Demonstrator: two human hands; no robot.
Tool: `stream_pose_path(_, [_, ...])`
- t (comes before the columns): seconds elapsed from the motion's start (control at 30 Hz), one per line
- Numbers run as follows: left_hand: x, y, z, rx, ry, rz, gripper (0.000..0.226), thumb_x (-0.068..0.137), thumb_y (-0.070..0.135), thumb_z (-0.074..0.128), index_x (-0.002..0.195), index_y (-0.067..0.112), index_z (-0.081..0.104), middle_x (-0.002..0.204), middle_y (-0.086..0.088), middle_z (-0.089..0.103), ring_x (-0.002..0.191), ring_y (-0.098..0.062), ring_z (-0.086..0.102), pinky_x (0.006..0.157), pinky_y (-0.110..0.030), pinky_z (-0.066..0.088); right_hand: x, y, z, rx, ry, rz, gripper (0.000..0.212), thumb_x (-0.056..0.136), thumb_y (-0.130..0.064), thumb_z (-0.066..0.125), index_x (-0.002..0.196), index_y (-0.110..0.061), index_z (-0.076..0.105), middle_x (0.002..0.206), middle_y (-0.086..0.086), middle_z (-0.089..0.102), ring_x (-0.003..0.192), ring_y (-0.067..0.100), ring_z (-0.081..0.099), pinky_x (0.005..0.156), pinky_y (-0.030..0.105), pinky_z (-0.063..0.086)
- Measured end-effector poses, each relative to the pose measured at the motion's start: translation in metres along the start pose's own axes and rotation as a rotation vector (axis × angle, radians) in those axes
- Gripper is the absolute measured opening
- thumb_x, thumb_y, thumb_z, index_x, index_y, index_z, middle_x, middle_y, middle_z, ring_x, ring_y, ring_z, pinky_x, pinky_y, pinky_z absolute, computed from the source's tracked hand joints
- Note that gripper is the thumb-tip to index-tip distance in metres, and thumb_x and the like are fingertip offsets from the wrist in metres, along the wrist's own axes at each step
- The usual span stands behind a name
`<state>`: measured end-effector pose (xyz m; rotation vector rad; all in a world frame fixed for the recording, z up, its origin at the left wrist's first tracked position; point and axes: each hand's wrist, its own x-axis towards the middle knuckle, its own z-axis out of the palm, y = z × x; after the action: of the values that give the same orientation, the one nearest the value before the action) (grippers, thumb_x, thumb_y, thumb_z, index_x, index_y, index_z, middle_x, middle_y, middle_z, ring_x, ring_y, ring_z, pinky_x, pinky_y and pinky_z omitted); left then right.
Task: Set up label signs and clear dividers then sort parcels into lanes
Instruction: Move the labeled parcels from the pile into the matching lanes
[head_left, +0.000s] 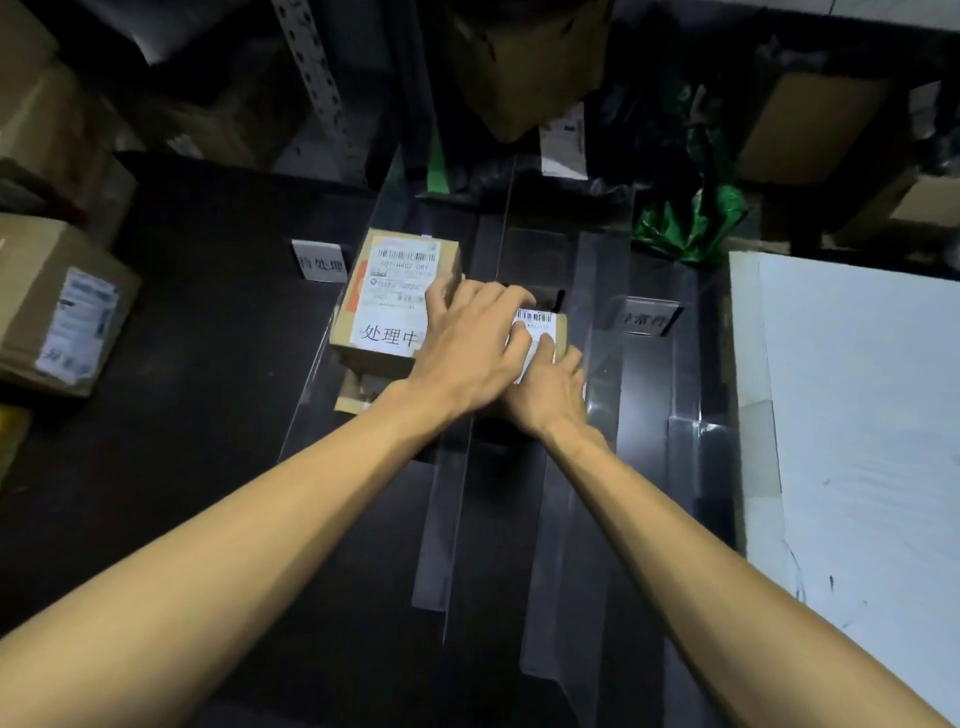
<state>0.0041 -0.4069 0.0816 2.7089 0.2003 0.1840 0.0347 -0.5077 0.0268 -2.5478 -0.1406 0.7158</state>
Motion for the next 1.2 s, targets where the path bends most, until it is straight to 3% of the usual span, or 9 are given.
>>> stream_pose_path(0.13, [-0.003, 0.001, 0.005, 0.010, -0.019, 0.012, 0.033, 0.095, 0.025, 0.045, 0.126, 0.022, 0.056, 0.120, 0.003, 0.060, 0.124, -0.019, 0.044, 0.116, -0.041, 0.008, 0.000, 0.006, 0.008, -0.084, -0.020, 0.004, 0.083, 0.095, -0.037, 0.052, 0.155, -0.010, 0.002, 0.156, 0.023, 0.009, 0.131, 0.044, 0.032, 0.102, 0.046, 0.037])
stream_pose_path(0.4, [0.000, -0.010, 0.001, -0.041, -0.091, -0.021, 0.037, 0.094, 0.022, 0.045, 0.130, 0.022, 0.052, 0.127, 0.001, 0.057, 0.125, -0.020, 0.042, 0.107, -0.037, 0.019, -0.006, 0.008, -0.012, -0.133, -0.043, 0.014, 0.076, 0.095, -0.038, 0.053, 0.153, -0.009, 0.013, 0.163, 0.019, -0.003, 0.139, 0.045, 0.025, 0.107, 0.047, 0.034])
stream_pose_path(0.47, [0.000, -0.011, -0.003, -0.061, -0.123, -0.021, 0.038, 0.094, 0.022, 0.044, 0.131, 0.022, 0.051, 0.128, 0.000, 0.055, 0.124, -0.021, 0.042, 0.104, -0.036, 0.022, -0.010, 0.006, -0.026, -0.204, 0.020, -0.050, 0.068, 0.096, -0.038, 0.051, 0.151, -0.009, 0.023, 0.162, 0.019, 0.008, 0.138, 0.043, 0.029, 0.110, 0.047, 0.032])
stream_pose_path(0.53, [0.001, -0.013, -0.008, -0.070, -0.145, -0.022, 0.038, 0.094, 0.021, 0.045, 0.131, 0.020, 0.052, 0.126, -0.001, 0.055, 0.123, -0.022, 0.043, 0.102, -0.035, 0.024, -0.014, 0.000, -0.043, -0.214, 0.046, -0.157, 0.056, 0.095, -0.036, 0.049, 0.144, -0.011, 0.041, 0.154, 0.015, 0.034, 0.132, 0.037, 0.040, 0.106, 0.042, 0.037])
stream_pose_path(0.6, [0.004, -0.014, -0.018, -0.088, -0.167, -0.031, 0.034, 0.095, 0.019, 0.044, 0.128, 0.019, 0.055, 0.125, -0.003, 0.057, 0.122, -0.023, 0.045, 0.104, -0.038, 0.030, -0.019, -0.012, -0.063, -0.086, -0.023, -0.235, 0.040, 0.095, -0.032, 0.049, 0.131, -0.017, 0.059, 0.135, 0.006, 0.060, 0.123, 0.028, 0.053, 0.094, 0.034, 0.043])
stream_pose_path(0.67, [0.011, -0.014, -0.035, -0.130, -0.163, -0.044, 0.031, 0.096, 0.018, 0.044, 0.122, 0.017, 0.061, 0.123, -0.006, 0.061, 0.121, -0.025, 0.048, 0.106, -0.043, 0.035, -0.023, -0.028, -0.083, 0.054, -0.064, -0.284, 0.029, 0.095, -0.029, 0.048, 0.114, -0.022, 0.070, 0.116, -0.001, 0.071, 0.111, 0.022, 0.061, 0.090, 0.032, 0.047])
stream_pose_path(0.9, [-0.010, -0.037, -0.121, -0.331, 0.012, -0.152, 0.027, 0.100, 0.020, 0.045, 0.118, 0.023, 0.065, 0.113, 0.007, 0.064, 0.108, -0.010, 0.057, 0.089, -0.027, 0.041, -0.049, -0.103, -0.103, 0.206, -0.001, -0.520, 0.022, 0.094, -0.029, 0.052, 0.104, -0.027, 0.072, 0.101, -0.006, 0.072, 0.099, 0.016, 0.065, 0.090, 0.036, 0.051])
stream_pose_path(1.07, [-0.078, -0.105, -0.195, -0.422, 0.183, -0.329, 0.032, 0.102, 0.023, 0.036, 0.113, 0.021, 0.066, 0.112, -0.005, 0.068, 0.107, -0.023, 0.062, 0.098, -0.045, 0.048, -0.094, -0.188, -0.063, 0.284, 0.001, -0.663, 0.022, 0.092, -0.032, 0.053, 0.102, -0.029, 0.072, 0.100, -0.007, 0.073, 0.097, 0.015, 0.065, 0.088, 0.031, 0.050])
stream_pose_path(1.2, [-0.148, -0.157, -0.249, -0.530, 0.348, -0.432, 0.034, 0.101, 0.029, 0.032, 0.103, 0.022, 0.065, 0.108, -0.007, 0.067, 0.101, -0.020, 0.059, 0.087, -0.036, 0.045, -0.143, -0.262, -0.021, 0.175, -0.095, -0.833, 0.022, 0.093, -0.030, 0.052, 0.103, -0.029, 0.072, 0.107, -0.006, 0.072, 0.104, 0.019, 0.064, 0.094, 0.037, 0.049])
